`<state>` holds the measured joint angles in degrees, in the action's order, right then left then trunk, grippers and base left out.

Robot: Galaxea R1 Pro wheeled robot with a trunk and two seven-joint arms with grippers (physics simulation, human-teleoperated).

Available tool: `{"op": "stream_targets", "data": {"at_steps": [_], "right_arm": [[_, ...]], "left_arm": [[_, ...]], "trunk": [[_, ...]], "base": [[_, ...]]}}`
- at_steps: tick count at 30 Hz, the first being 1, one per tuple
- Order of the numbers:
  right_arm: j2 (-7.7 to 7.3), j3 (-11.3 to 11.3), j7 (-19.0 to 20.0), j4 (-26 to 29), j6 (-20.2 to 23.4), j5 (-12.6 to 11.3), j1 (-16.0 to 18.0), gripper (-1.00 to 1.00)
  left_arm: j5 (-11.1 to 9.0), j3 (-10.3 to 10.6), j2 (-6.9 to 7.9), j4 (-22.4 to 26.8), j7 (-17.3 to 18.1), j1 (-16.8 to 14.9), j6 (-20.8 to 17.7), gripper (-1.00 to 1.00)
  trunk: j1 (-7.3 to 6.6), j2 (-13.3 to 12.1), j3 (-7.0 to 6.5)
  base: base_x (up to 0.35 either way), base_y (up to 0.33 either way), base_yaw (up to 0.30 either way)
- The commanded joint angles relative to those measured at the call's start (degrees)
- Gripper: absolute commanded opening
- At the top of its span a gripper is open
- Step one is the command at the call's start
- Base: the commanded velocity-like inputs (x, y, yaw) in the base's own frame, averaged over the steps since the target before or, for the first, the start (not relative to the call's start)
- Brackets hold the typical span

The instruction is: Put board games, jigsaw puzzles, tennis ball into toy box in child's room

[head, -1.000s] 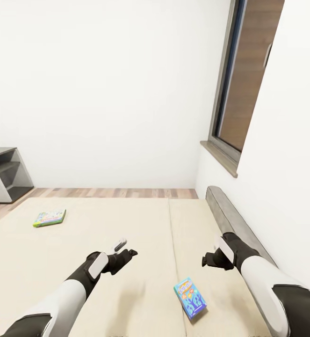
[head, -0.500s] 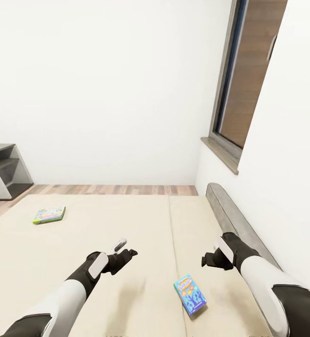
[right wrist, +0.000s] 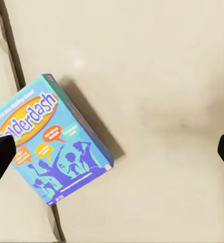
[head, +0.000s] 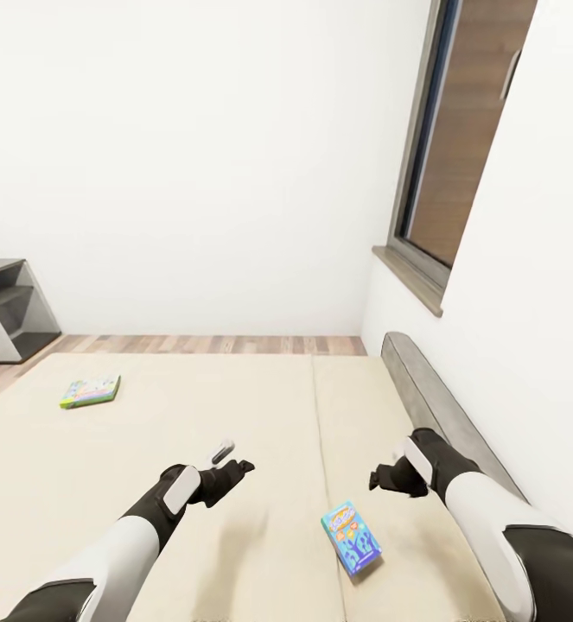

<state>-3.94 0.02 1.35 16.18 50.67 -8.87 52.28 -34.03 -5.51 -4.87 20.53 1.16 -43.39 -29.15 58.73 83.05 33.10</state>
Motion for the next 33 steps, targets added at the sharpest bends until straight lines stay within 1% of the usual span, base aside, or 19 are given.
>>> {"op": "stream_targets", "data": {"at_steps": [1, 2, 4, 5, 6, 7, 8, 11, 16, 33], "right_arm": [[-0.06, 0.0, 1.9, 0.1, 0.2, 0.0, 0.0, 1.00], [-0.25, 0.1, 8.3, 0.2, 0.0, 0.3, 0.0, 1.00], [-0.43, 0.2, 12.2, 0.2, -0.1, 0.5, 0.0, 1.00], [-0.56, 0.3, 13.7, 0.2, -0.2, 0.5, 0.0, 1.00], [-0.56, 0.3, 13.7, 0.2, -0.2, 0.5, 0.0, 1.00], [-0.72, 0.3, 14.8, 0.2, -0.3, 0.6, 0.0, 1.00], [-0.72, 0.3, 14.8, 0.2, -0.3, 0.6, 0.0, 1.00], [-1.08, 0.3, 17.0, 0.2, -0.4, 0.7, 0.0, 1.00], [-1.50, 0.4, 18.8, 0.2, -0.5, 0.8, 0.0, 1.00], [-1.67, 0.4, 19.2, 0.3, -0.6, 0.8, 0.0, 1.00]], "left_arm": [[0.1, -0.5, -0.05, 0.0, 0.1, 0.0, -0.4, 1.00], [0.2, -0.5, -0.05, 0.0, 0.1, 0.0, -0.4, 1.00], [0.3, -0.5, -0.05, 0.0, 0.2, 0.0, -0.4, 1.00], [0.3, -0.5, -0.05, 0.0, 0.2, 0.0, -0.4, 1.00], [0.3, -0.5, -0.05, 0.0, 0.2, 0.0, -0.4, 1.00], [0.3, -0.5, -0.05, 0.0, 0.2, 0.0, -0.4, 1.00], [0.3, -0.5, -0.05, 0.0, 0.2, 0.0, -0.4, 1.00], [0.3, -0.5, -0.05, 0.0, 0.3, 0.0, -0.3, 1.00], [0.4, -0.5, 0.03, 0.0, 0.2, 0.1, -0.3, 1.00], [0.4, -0.5, 0.04, 0.0, 0.3, 0.8, -0.1, 1.00]], "trunk": [[0.00, 0.0, 0.15], [0.00, 0.0, 0.25], [0.00, 0.0, 0.43], [0.00, 0.0, 0.52], [0.00, 0.0, 0.62], [0.00, 0.0, 0.71], [0.00, 0.0, 0.80], [0.00, 0.0, 1.08], [0.00, 0.0, 1.55], [0.00, 0.0, 3.12]], "base": [[0.000, 0.000, 0.005], [0.000, 0.000, 0.037], [0.000, 0.000, 0.050], [0.000, 0.000, 0.060], [0.000, 0.000, 0.060], [0.000, 0.000, 0.066], [0.000, 0.000, 0.066], [0.000, 0.000, 0.074], [0.000, 0.000, 0.082], [0.000, 0.000, 0.087]]}}
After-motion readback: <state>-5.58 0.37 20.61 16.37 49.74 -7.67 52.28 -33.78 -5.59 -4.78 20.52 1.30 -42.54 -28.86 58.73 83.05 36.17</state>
